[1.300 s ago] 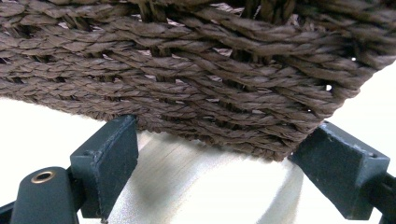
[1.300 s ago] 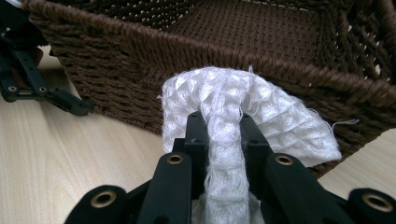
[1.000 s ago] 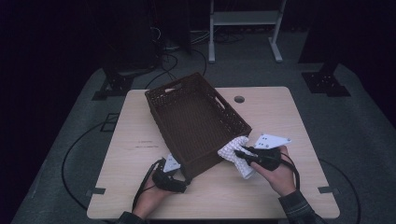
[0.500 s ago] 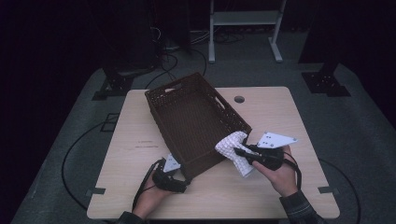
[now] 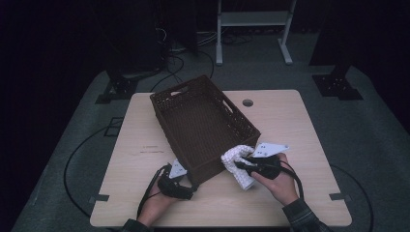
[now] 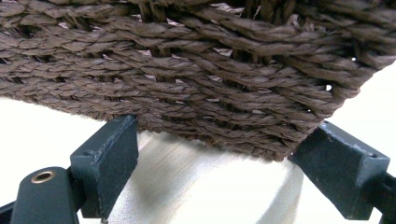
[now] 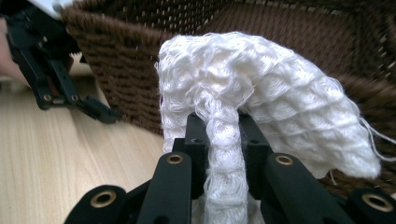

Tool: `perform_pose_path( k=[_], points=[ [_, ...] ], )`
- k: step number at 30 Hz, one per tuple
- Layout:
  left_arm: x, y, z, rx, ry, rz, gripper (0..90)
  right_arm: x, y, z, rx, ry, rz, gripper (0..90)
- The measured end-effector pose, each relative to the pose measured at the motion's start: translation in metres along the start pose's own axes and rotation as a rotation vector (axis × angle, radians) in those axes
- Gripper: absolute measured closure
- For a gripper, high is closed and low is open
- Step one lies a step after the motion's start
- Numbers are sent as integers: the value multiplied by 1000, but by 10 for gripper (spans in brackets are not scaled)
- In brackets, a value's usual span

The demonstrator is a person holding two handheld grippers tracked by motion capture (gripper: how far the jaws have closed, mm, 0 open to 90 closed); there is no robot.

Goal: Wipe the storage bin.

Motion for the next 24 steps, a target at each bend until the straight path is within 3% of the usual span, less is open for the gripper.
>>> perform_pose_path(
  k=[24],
  points=[
    [0,0,0,-2,-5,0,138,-38,-18,-21,70,-144,20,772]
  ],
)
Point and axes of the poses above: each handheld gripper's, and its own axes: x roughly backward along the jaws, z roughly out of its top, y roughly to its right, the point moved 3 cm from there along -x, roughly forward along the jaws, and after that the axes turned 10 degrees about -z, right-handed, at the moved point
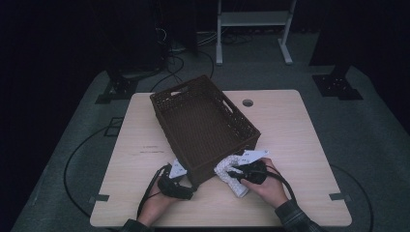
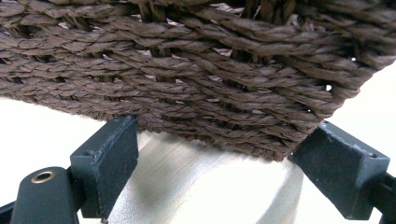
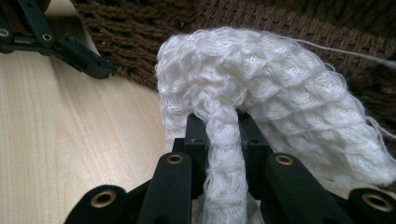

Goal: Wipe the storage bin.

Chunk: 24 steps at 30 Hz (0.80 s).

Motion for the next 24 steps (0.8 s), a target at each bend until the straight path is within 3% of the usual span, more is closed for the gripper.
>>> perform_pose_path(
  k=[11,15,24],
  points=[
    [0,0,0,0,2,1,138,-10,-8,-4,34,-62,18,772],
    [0,0,0,-1,-1,0,138,-9,-9,-3,37,-59,20,772],
    [0,0,0,1,2,0,138,17,-11,14,36,58,17,774]
  ],
)
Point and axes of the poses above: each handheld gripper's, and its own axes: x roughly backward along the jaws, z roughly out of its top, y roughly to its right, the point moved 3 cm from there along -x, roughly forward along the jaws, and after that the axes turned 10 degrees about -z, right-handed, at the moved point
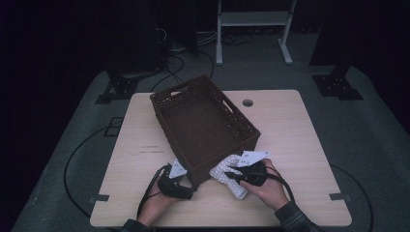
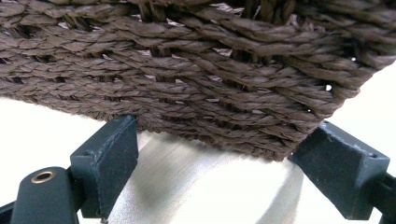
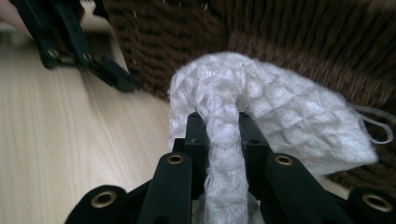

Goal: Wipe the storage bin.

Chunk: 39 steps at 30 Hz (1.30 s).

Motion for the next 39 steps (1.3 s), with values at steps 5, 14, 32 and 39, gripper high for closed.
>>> perform_pose_path(
  k=[5,14,32,39],
  points=[
    [0,0,0,-2,-3,0,138,12,0,9,-14,55,-6,774],
    [0,0,0,-4,-8,-1,138,29,1,21,-10,119,-19,773],
    [0,0,0,1,-1,1,138,40,-10,40,13,200,18,774],
    [0,0,0,-1,-6,-1,138,26,-14,35,15,162,37,775]
  ],
)
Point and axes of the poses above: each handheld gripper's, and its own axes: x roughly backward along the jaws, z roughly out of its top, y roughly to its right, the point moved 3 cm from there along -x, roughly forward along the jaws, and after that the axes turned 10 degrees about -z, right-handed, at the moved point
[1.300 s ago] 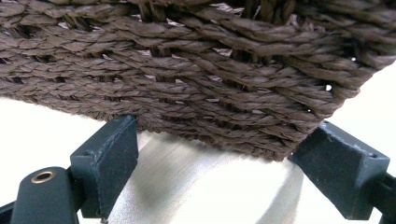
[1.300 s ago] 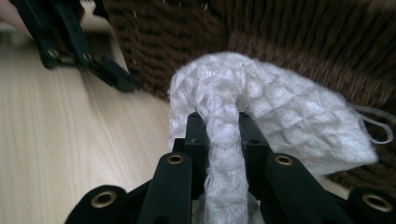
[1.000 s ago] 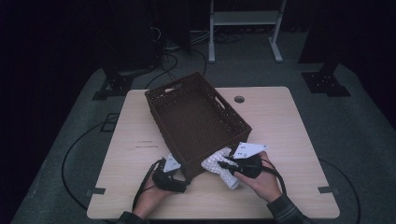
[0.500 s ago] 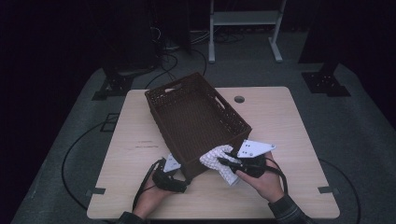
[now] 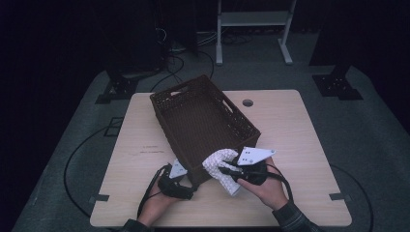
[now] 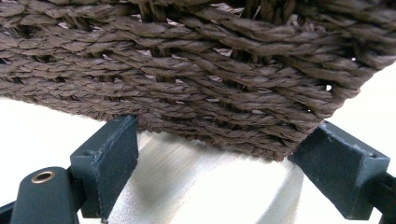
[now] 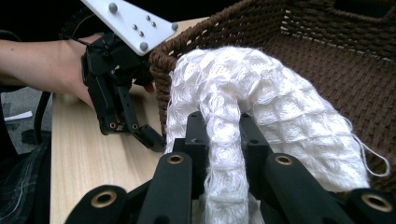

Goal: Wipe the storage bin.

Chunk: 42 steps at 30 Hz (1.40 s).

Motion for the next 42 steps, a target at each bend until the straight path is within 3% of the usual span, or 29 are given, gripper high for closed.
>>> perform_pose_path(
  k=[23,42],
  points=[
    [0,0,0,3,5,1,138,-23,-11,-7,11,-63,48,775],
    [0,0,0,0,2,2,138,-47,-28,-19,62,-153,86,774]
  ],
)
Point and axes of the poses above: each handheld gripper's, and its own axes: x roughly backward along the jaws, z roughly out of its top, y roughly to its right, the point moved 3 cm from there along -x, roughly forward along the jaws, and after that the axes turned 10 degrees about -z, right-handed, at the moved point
